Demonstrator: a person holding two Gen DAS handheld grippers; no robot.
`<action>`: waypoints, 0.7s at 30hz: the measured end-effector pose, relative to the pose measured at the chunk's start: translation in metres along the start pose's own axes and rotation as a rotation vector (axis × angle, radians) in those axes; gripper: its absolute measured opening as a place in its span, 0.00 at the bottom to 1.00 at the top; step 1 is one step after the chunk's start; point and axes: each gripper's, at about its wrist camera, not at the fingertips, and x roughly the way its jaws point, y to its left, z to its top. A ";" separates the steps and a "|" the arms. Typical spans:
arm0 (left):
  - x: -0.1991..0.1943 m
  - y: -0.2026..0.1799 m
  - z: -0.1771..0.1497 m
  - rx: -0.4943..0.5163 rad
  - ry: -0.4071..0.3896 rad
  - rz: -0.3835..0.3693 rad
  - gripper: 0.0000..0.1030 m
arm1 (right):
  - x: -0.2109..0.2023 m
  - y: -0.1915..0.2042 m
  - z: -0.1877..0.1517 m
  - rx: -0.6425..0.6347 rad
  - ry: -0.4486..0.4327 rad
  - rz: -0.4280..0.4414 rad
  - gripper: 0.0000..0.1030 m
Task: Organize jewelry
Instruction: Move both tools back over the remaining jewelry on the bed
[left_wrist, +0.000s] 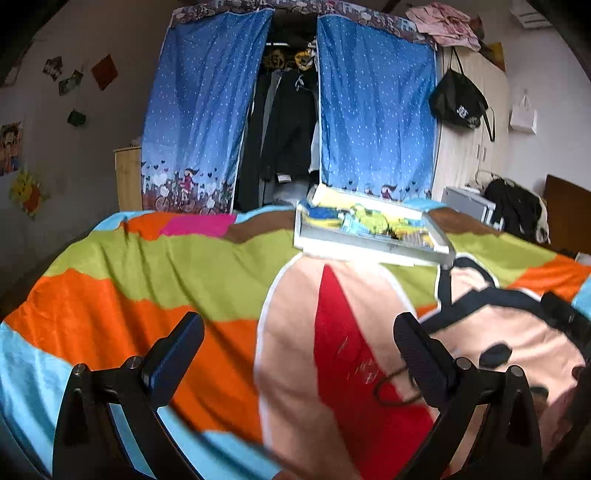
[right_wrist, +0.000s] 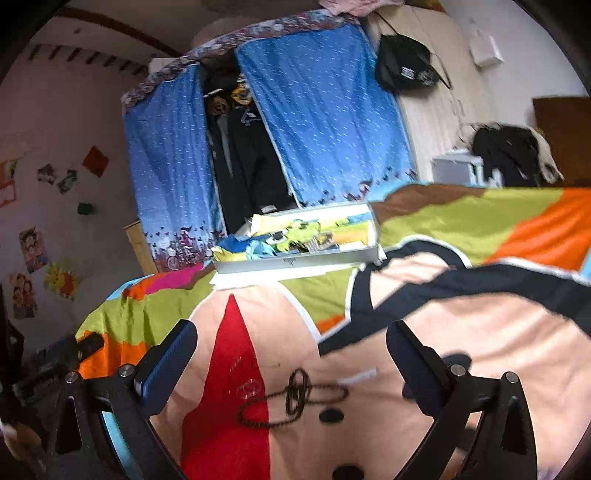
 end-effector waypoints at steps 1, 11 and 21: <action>-0.002 0.002 -0.006 -0.001 0.019 -0.002 0.98 | -0.003 0.000 -0.005 0.011 0.015 -0.011 1.00; 0.021 -0.002 -0.043 0.019 0.323 -0.038 0.98 | 0.010 0.024 -0.028 -0.089 0.173 -0.081 1.00; 0.044 -0.001 -0.052 -0.001 0.429 -0.052 0.97 | 0.052 0.005 -0.043 -0.009 0.398 -0.071 1.00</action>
